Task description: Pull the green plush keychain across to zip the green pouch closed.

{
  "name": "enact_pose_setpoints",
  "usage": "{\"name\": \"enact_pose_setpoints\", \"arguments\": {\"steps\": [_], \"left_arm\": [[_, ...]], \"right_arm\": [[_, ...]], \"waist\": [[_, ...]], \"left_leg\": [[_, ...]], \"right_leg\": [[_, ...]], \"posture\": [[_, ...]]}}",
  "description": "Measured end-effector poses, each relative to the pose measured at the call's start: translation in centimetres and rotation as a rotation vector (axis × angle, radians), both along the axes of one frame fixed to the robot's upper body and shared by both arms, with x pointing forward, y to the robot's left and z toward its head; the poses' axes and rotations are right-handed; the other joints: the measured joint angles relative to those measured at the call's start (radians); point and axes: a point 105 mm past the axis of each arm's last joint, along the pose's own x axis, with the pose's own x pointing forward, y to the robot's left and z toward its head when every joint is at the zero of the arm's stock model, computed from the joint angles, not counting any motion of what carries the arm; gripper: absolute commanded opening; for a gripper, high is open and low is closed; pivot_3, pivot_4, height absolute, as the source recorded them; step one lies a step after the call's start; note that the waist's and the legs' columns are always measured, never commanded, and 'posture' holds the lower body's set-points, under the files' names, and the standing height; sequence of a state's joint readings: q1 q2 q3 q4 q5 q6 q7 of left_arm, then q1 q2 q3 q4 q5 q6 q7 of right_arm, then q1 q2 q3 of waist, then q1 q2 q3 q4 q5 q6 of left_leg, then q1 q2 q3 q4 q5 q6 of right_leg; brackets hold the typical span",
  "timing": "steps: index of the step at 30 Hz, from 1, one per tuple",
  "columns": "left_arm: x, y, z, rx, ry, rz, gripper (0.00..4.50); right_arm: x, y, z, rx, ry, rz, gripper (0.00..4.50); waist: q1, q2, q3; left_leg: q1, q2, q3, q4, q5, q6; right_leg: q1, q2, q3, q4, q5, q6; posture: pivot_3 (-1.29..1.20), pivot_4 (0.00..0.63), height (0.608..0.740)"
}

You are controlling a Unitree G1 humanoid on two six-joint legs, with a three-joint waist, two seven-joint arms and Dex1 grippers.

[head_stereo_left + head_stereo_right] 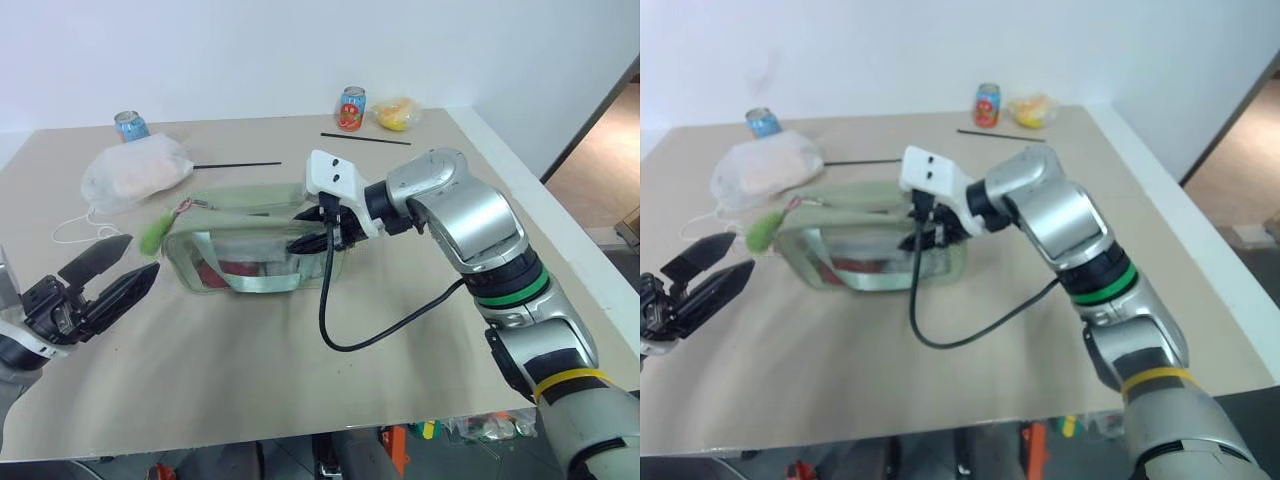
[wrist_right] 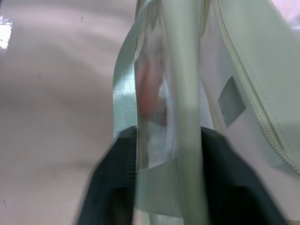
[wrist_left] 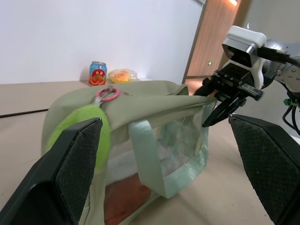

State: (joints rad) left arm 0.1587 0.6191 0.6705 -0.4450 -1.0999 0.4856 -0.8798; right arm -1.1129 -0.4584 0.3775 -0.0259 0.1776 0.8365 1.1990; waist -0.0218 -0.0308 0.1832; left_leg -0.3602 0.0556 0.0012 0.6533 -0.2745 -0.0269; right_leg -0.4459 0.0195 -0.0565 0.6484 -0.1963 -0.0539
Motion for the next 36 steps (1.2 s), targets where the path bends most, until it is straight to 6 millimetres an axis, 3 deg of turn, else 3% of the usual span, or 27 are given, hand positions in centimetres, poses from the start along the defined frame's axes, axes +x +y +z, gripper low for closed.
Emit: {"name": "enact_pose_setpoints", "arguments": {"steps": [2, 4, 6, 10, 12, 15, 18, 22, 28, 36], "left_arm": [[0.0, -0.1, 0.1, 0.005, 0.000, -0.004, 4.50], [0.1, -0.1, 0.1, 0.012, 0.000, -0.008, 4.50], [0.1, -0.1, 0.2, 0.023, 0.001, -0.009, 4.50], [0.3, 0.5, 0.0, 0.024, 0.014, 0.004, 4.50], [0.7, 1.7, -0.1, 0.030, 0.033, 0.031, 4.50], [1.2, 2.9, -0.3, 0.057, 0.056, 0.055, 4.50], [1.5, 3.5, -0.5, 0.076, 0.072, 0.054, 4.50], [1.4, 2.6, -0.6, 0.138, 0.100, -0.039, 4.50], [1.0, -0.3, -0.4, 0.228, 0.123, -0.216, 4.50], [1.2, -1.2, 0.2, 0.251, 0.110, -0.253, 4.50]], "right_arm": [[-0.1, 0.4, 0.7, 0.089, 0.069, 0.005, 3.69], [-0.2, 0.6, 1.7, 0.195, 0.155, 0.019, 3.69], [-0.5, -0.5, 4.5, 0.361, 0.259, 0.060, 3.69], [-1.6, -3.5, 7.0, 0.426, 0.203, 0.129, 3.69], [-1.3, -6.2, 5.5, 0.389, 0.158, 0.090, 3.69], [-0.4, -8.1, 3.3, 0.349, 0.144, 0.011, 3.69], [0.4, -9.1, 2.9, 0.332, 0.098, -0.041, 3.69], [1.0, -9.3, 1.9, 0.298, 0.071, -0.068, 3.69], [1.2, -8.7, 0.0, 0.262, 0.097, -0.067, 3.69], [1.7, -7.3, -1.6, 0.246, 0.067, -0.072, 3.69]], "waist": [[0.000, 0.000, 0.000], [0.001, 0.000, 0.000], [0.002, 0.000, 0.000], [0.005, -0.001, 0.000], [0.004, -0.001, -0.001], [-0.001, -0.001, 0.000], [-0.005, 0.000, 0.001], [-0.004, 0.000, 0.001], [-0.004, 0.000, 0.001], [-0.004, 0.000, 0.001]], "left_leg": [[0.000, 0.001, 0.000, 0.000, 0.000, 0.000], [0.000, 0.002, 0.000, 0.000, 0.000, 0.000], [0.000, 0.003, -0.001, 0.000, 0.000, 0.000], [0.000, 0.002, -0.001, 0.000, -0.001, 0.001], [0.000, 0.002, 0.000, 0.000, -0.002, 0.001], [0.001, 0.002, 0.001, 0.000, -0.002, 0.001], [0.000, 0.004, 0.002, -0.001, -0.002, 0.001], [0.002, 0.007, 0.001, -0.002, -0.002, 0.001], [-0.001, 0.007, 0.002, -0.002, -0.001, 0.001], [-0.002, 0.007, 0.003, -0.003, -0.001, 0.001]], "right_leg": [[0.000, 0.001, 0.000, 0.000, 0.000, 0.000], [0.000, 0.002, -0.001, 0.000, 0.000, 0.000], [0.000, 0.002, -0.001, 0.000, 0.000, 0.000], [0.001, 0.004, -0.002, -0.001, -0.001, -0.002], [0.001, 0.003, -0.001, -0.002, -0.001, -0.001], [0.001, 0.002, 0.001, -0.001, -0.001, -0.001], [0.000, 0.006, 0.002, -0.001, -0.001, -0.001], [0.000, 0.009, 0.001, -0.001, -0.002, -0.002], [-0.004, 0.009, 0.002, 0.000, -0.002, -0.002], [-0.007, 0.009, 0.004, 0.000, -0.002, -0.002]], "posture": [[0.00, 0.150, 0.740], [0.00, 0.150, 0.740], [0.00, 0.150, 0.740], [0.00, 0.150, 0.740], [0.00, 0.150, 0.740], [0.00, 0.150, 0.740], [0.00, 0.150, 0.740], [0.00, 0.150, 0.740], [0.00, 0.150, 0.740], [0.00, 0.150, 0.740]]}}
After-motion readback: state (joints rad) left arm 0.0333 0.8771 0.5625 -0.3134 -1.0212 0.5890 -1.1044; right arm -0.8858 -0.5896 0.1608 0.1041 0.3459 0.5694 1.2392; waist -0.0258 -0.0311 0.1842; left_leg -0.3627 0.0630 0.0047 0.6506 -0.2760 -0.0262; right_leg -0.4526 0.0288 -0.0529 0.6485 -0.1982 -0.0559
